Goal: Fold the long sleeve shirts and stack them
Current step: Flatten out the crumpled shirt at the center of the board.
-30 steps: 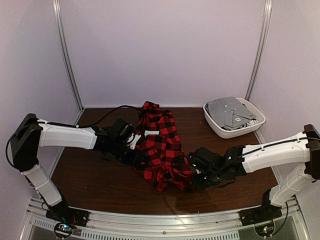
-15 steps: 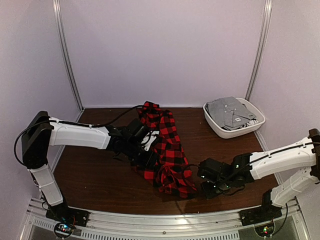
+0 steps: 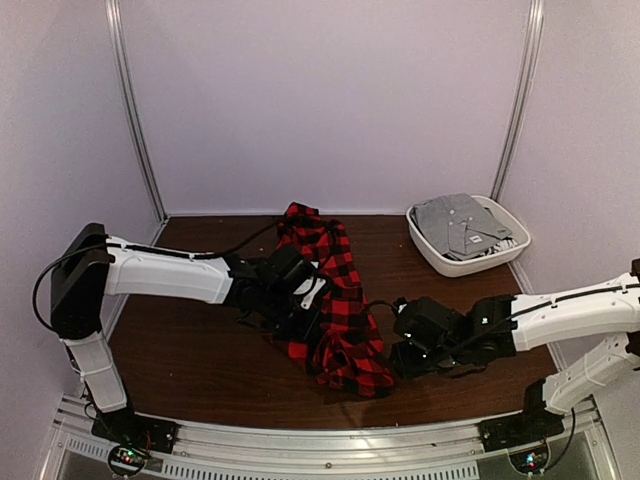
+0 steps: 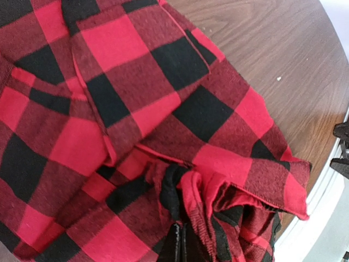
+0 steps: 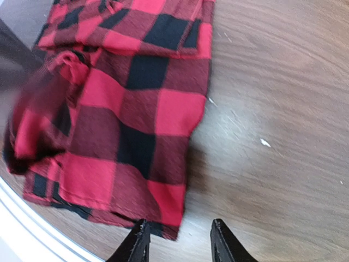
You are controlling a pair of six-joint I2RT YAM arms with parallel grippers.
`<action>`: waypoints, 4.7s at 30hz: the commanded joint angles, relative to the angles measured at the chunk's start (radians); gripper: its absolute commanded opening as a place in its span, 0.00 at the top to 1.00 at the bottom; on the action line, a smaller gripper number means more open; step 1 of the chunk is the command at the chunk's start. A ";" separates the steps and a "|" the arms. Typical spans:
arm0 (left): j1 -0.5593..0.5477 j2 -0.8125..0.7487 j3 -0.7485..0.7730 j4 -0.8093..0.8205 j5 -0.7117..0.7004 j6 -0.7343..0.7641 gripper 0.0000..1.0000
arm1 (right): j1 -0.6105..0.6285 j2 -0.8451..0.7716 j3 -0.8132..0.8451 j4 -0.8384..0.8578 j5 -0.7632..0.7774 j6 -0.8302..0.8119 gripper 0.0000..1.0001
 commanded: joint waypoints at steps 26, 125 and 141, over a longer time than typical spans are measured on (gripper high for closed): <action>-0.454 -0.443 -0.261 -0.187 -0.364 -0.572 0.54 | -0.065 0.205 0.004 0.338 -0.014 -0.153 0.59; 0.320 0.085 -0.047 0.127 -0.088 -0.003 0.47 | -0.308 0.555 0.347 0.383 -0.085 -0.198 0.44; 0.317 0.044 -0.084 0.096 -0.126 -0.010 0.46 | -0.310 0.603 0.386 0.388 -0.107 -0.200 0.45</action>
